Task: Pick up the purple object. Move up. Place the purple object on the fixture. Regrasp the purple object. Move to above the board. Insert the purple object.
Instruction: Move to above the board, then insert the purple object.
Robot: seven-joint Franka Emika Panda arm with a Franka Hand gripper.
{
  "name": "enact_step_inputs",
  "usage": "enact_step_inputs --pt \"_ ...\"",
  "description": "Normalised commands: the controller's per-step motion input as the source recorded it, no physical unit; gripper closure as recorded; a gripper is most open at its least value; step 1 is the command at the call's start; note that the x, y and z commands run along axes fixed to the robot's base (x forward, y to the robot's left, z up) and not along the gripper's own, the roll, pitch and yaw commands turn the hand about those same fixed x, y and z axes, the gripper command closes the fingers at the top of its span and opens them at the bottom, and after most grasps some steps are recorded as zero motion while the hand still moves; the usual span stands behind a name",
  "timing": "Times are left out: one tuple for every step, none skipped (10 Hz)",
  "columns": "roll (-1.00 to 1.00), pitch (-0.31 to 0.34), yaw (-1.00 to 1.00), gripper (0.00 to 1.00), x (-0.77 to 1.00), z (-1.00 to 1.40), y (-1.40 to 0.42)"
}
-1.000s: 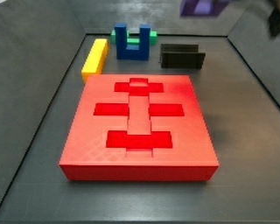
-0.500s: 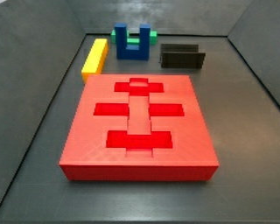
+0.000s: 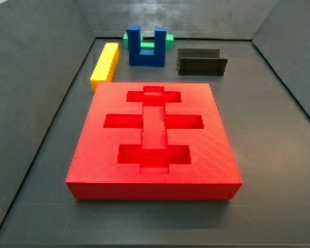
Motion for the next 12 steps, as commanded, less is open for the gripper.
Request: enact_step_inputs --pt "-1.00 0.099 0.03 1.00 -0.87 0.14 -0.68" --pt "-1.00 0.093 0.04 1.00 -0.38 0.05 -0.24" --pt "-1.00 0.094 0.04 1.00 -0.17 0.02 -0.11" --pt "-1.00 0.074 0.04 1.00 -0.12 0.03 -0.07" --pt "-1.00 0.049 0.04 1.00 -0.11 0.00 -0.02" --pt "-0.92 0.018 0.03 1.00 -0.10 0.01 0.02" --pt "-0.70 -0.016 0.02 1.00 -0.09 0.01 0.03" --pt "-0.37 -0.041 0.01 1.00 -0.07 0.00 0.02" --pt "-0.27 -0.043 0.00 1.00 -0.05 0.00 0.02" --pt "-0.04 0.000 0.00 1.00 0.00 -0.01 0.00" --pt "-0.02 0.000 0.00 1.00 0.00 0.00 0.00" --pt "-0.02 -0.031 0.00 1.00 0.00 -0.01 0.00"
